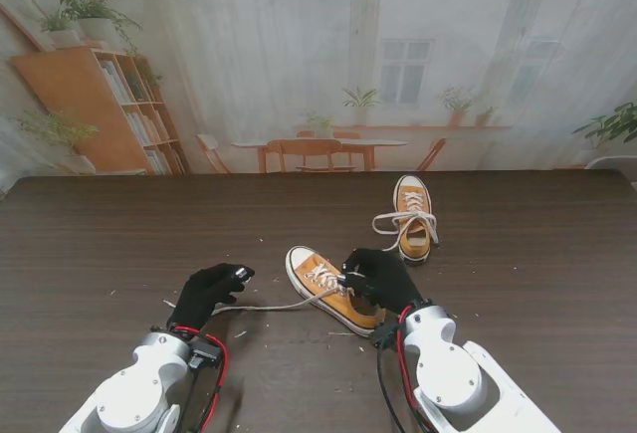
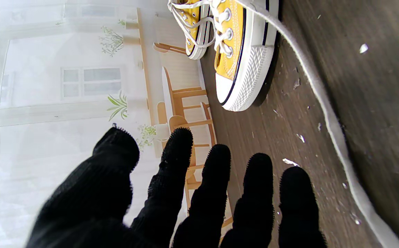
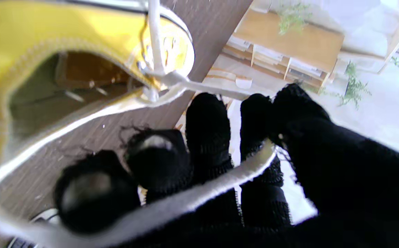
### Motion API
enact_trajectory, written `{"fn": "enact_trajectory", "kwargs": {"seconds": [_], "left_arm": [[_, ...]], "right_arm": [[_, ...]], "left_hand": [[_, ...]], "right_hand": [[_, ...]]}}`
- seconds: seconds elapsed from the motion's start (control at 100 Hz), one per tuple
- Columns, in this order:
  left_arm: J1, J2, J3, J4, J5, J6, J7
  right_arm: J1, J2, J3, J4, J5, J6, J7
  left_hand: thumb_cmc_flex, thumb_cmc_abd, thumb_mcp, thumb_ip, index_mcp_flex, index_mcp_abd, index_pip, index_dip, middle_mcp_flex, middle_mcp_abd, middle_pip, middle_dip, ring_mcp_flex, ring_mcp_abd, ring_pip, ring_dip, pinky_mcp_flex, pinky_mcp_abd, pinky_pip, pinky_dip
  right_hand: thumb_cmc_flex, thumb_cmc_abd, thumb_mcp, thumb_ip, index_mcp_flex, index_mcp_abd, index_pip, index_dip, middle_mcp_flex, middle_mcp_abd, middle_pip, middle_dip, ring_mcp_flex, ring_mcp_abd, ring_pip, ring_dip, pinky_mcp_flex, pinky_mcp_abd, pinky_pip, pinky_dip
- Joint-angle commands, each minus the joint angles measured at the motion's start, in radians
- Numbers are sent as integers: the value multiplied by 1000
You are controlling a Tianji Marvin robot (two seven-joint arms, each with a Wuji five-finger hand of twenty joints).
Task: Tie the shoelaces into a bow on the shoes
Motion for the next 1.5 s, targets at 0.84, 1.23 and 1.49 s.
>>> {"fn": "enact_trajectory", "kwargs": {"seconds": [0.84,1.23,1.49], "left_arm": [[-109,29,97,105,430,-187,53],[-82,99,153,-175,862,143,-81],[-150,115,290,-201,951,322,-166]], "right_arm": [[-84,82,46,-227,-92,158,259],[-88,76,62,-213,-56,176,253],[-80,70,56,-191,-23,199,247]], "left_hand": [[-62,-72,71,-2,-240,-32,-195,-118,-211,-66,-56,-39,-145,-70,-96,-31,-123,-64,-153,-6],[-88,-155,56,9,-144,11,-175,-83,-202,-70,-64,-30,-136,-86,-132,-32,-79,-104,-188,14],[-82,-156,33,22,-101,61,-175,-33,-186,-38,-46,14,-104,-53,-129,-17,-18,-81,-137,42]], "right_hand": [[-122,46,-50,34,-73,-20,-235,-191,-145,-22,-120,-18,41,-102,131,55,87,-265,324,12],[-114,37,-46,30,-78,-32,-221,-198,-140,-31,-99,-13,41,-119,151,59,89,-278,335,26],[-106,28,-41,29,-80,-37,-212,-205,-139,-32,-95,-10,42,-122,157,62,89,-282,337,32]]}}
